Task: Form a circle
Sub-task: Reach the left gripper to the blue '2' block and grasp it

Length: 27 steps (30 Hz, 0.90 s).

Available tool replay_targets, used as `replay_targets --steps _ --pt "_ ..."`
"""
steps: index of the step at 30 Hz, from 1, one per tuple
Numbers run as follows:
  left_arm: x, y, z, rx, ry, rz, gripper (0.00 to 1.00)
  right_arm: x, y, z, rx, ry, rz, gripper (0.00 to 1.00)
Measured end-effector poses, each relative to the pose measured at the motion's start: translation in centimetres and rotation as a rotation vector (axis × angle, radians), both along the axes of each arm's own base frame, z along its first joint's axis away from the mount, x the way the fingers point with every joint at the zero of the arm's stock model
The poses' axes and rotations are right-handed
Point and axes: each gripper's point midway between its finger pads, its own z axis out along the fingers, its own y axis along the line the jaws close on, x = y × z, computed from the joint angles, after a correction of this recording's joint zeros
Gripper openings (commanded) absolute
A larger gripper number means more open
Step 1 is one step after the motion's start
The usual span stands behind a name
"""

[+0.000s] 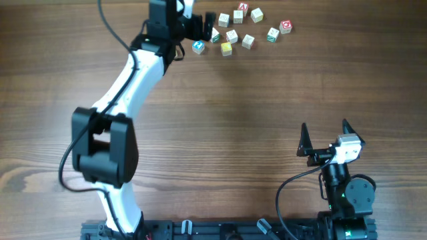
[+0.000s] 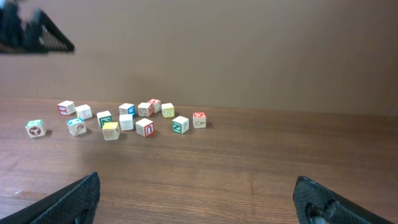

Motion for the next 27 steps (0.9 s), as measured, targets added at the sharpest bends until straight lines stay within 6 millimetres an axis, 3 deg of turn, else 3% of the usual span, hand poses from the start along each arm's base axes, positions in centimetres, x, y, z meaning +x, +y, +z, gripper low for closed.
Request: replay_targets --steps 4,12,16,20,24,27 --pt "0.3 0.2 -5.0 0.029 0.088 0.002 1.0 0.0 0.0 0.0 0.0 0.0 0.0 1.0" --pt "0.5 1.1 -11.7 0.058 0.201 0.016 0.99 0.0 0.0 0.0 0.0 0.0 0.0 1.0" --pt "0.1 1.2 -15.5 0.075 0.261 0.014 0.89 0.0 0.0 0.0 0.0 0.0 0.0 1.0" --pt "0.2 1.2 -17.2 0.086 0.269 0.009 0.81 0.0 0.0 0.0 0.0 0.0 0.0 1.0" --pt "0.5 1.1 -17.1 0.087 0.252 0.003 0.61 0.0 0.0 0.0 0.0 0.0 0.0 1.0" --pt "1.0 0.9 -16.5 0.077 0.221 0.005 0.54 0.0 0.0 0.0 0.0 0.0 0.0 0.99"
